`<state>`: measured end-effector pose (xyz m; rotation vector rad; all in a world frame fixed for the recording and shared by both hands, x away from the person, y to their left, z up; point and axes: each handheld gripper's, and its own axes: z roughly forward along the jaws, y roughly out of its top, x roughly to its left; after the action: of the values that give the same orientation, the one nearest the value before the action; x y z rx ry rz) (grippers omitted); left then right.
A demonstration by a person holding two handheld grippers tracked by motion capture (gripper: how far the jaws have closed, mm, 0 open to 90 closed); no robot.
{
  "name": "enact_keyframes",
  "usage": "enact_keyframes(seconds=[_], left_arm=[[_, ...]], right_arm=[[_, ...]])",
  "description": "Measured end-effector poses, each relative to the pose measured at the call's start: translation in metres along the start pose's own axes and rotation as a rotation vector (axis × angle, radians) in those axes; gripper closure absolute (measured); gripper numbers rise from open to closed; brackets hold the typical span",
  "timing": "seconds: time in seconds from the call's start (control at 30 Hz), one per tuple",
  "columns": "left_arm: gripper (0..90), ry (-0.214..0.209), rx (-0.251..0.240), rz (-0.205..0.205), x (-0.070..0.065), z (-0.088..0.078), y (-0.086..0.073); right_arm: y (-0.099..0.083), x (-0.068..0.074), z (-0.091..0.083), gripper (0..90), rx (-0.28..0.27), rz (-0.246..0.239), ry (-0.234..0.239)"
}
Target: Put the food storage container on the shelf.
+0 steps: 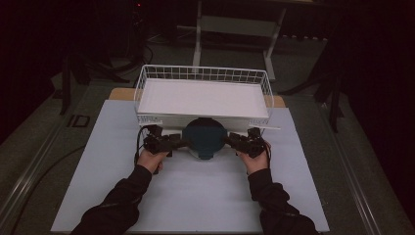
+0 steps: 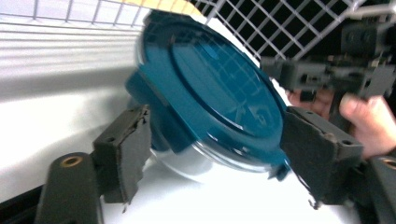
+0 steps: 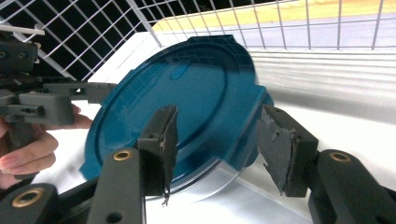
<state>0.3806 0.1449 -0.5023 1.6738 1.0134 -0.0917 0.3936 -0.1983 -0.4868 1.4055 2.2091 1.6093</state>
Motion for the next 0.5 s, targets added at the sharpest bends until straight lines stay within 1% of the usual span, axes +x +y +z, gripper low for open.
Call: enact_keyframes(seconds=[0.03, 0.07, 0.13, 0.17, 0.2, 0.23, 0.27, 0.33, 0.37, 0.4, 0.43, 0.47, 0.5], left_arm=[[20.7, -0.009, 0.006, -0.003, -0.002, -0.001, 0.000], [15.5, -0.002, 0.016, 0.004, -0.005, -0.003, -0.001], [9.7, -0.003, 0.036, 0.020, -0.009, -0.006, -0.002], [5.7, -0.001, 0.043, 0.036, -0.011, -0.007, -0.003], [0.4, -0.002, 0.050, 0.043, -0.013, -0.009, -0.004], [0.2, 0.005, 0.054, 0.052, -0.016, -0.010, -0.005], [0.2, 0.013, 0.064, 0.071, -0.019, -0.012, -0.008], [0.1, 0.009, 0.074, 0.084, -0.023, -0.015, -0.011], [0.1, 0.012, 0.073, 0.093, -0.025, -0.017, -0.012], [0.1, 0.005, 0.074, 0.097, -0.028, -0.019, -0.015], [0.1, 0.005, 0.074, 0.097, -0.028, -0.019, -0.015], [0.1, 0.000, 0.068, 0.104, -0.031, -0.022, -0.018], [0.1, 0.006, 0.064, 0.120, -0.034, -0.025, -0.020]], right_arm=[[0.000, 0.001, -0.002, 47.6, -0.001, -0.007, -0.004], [0.000, 0.002, -0.003, 47.6, -0.003, -0.010, -0.004], [0.000, 0.004, -0.007, 47.6, -0.006, -0.016, -0.005], [0.000, 0.006, -0.009, 47.5, -0.008, -0.018, -0.005], [0.000, 0.007, -0.010, 47.6, -0.007, -0.024, -0.004], [0.000, 0.009, -0.012, 47.6, -0.006, -0.027, -0.004], [0.000, 0.010, -0.014, 47.6, -0.005, -0.032, -0.002], [-0.001, 0.015, -0.016, 48.6, 0.007, -0.038, 0.010], [-0.002, 0.018, -0.018, 49.4, 0.011, -0.046, 0.013], [-0.003, 0.019, -0.019, 49.5, 0.013, -0.047, 0.017], [-0.003, 0.019, -0.019, 49.5, 0.013, -0.047, 0.017], [-0.006, 0.026, -0.023, 51.4, 0.020, -0.052, 0.027], [-0.006, 0.026, -0.023, 51.4, 0.020, -0.052, 0.027]])
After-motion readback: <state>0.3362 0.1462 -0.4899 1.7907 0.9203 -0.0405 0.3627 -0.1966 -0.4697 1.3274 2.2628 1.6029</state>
